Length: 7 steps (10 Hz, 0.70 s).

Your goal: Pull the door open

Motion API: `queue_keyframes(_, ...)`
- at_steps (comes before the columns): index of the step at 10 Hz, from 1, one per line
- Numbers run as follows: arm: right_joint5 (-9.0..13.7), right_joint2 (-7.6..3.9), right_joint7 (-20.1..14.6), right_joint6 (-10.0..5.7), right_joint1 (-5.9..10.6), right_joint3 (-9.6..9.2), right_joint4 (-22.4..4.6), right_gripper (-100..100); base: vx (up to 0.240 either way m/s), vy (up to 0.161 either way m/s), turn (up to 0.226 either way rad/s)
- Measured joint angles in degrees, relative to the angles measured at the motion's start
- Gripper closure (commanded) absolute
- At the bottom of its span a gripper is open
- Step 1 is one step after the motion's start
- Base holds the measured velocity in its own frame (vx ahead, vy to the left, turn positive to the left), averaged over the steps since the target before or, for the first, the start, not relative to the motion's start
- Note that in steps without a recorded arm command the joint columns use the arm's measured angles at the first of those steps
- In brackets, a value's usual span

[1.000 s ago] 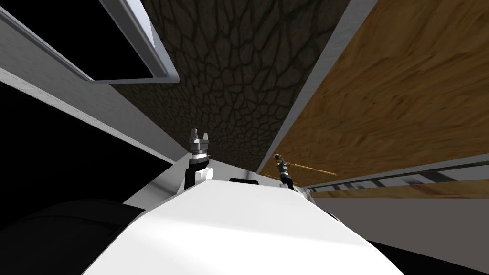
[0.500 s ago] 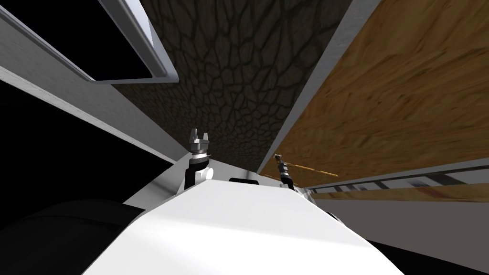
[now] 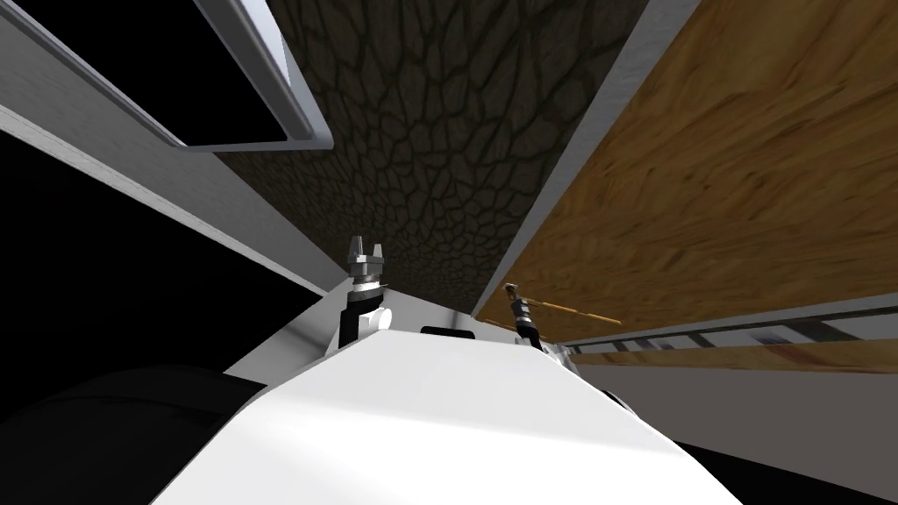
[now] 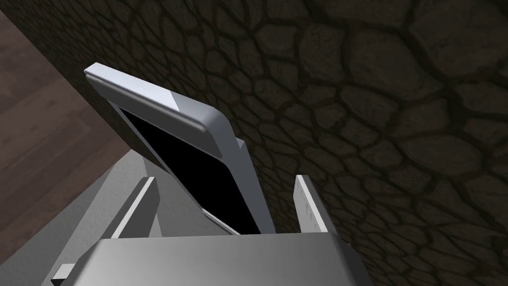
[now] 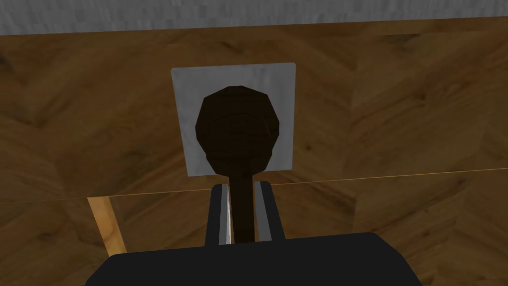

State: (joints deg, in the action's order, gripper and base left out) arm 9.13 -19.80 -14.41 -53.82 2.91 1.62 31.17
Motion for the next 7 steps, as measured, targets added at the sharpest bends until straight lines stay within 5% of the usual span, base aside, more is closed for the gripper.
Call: queue_keyframes(7,-2.60,-3.00,-4.89,-3.72,-2.43,-4.53,-0.21,100,-0.217,-0.058,0.093)
